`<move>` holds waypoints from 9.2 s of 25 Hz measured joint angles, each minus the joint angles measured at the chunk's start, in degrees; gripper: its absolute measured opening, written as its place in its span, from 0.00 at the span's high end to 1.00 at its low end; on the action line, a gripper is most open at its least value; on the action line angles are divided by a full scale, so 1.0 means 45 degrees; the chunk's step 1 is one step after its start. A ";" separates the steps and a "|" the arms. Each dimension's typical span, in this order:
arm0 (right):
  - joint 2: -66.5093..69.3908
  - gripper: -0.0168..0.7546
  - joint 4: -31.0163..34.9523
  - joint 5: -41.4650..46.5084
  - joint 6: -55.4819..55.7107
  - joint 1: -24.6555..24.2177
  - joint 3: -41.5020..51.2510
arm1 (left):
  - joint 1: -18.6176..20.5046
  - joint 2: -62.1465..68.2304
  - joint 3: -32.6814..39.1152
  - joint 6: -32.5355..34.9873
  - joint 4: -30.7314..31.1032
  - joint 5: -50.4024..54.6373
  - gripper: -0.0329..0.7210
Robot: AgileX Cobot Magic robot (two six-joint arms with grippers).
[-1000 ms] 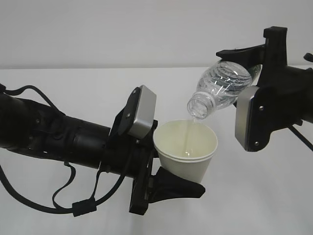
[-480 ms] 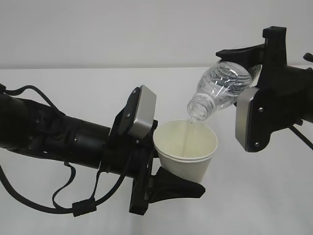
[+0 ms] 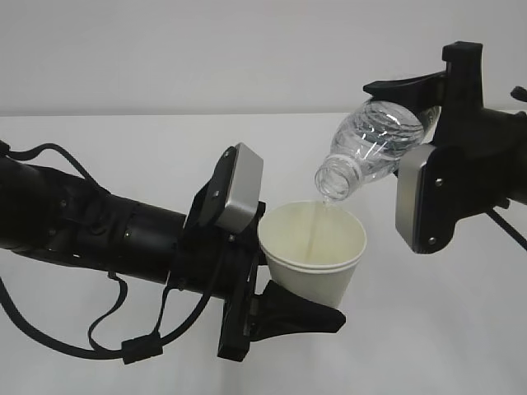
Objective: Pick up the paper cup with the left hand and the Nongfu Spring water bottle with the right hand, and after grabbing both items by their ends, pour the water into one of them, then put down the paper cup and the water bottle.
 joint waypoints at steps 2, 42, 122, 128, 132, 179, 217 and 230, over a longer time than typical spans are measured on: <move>0.0000 0.37 0.0000 0.0000 0.0000 0.0000 0.0000 | 0.0000 0.0000 0.0000 0.0000 0.0000 0.0000 0.35; 0.0000 0.37 0.0000 -0.0009 -0.0251 0.0000 -0.0173 | 0.0000 0.0000 0.0000 0.0000 -0.0259 0.0000 0.36; 0.0000 0.37 0.0000 -0.0143 -0.0649 0.0000 -0.0173 | 0.0000 0.0000 0.0000 0.0000 -0.0279 0.0030 0.36; 0.0000 0.37 0.0000 -0.0281 -0.0649 0.0000 -0.0173 | 0.0000 0.0000 0.0000 0.0000 -0.0279 0.0030 0.36; 0.0000 0.37 0.0000 -0.0300 -0.0679 0.0000 -0.0173 | 0.0000 0.0000 0.0000 0.0000 -0.0279 0.0030 0.36; 0.0000 0.37 0.0285 -0.0368 -0.1064 0.0000 -0.0173 | 0.0000 0.0000 0.0000 -0.0009 -0.0279 0.0059 0.37; 0.0000 0.37 0.0352 -0.0522 -0.1357 0.0000 -0.0316 | 0.0000 0.0000 0.0000 -0.0009 -0.0279 0.0088 0.37; 0.0000 0.37 0.0372 -0.0522 -0.1357 0.0000 -0.0392 | 0.0000 0.0000 0.0000 -0.0009 -0.0279 0.0088 0.37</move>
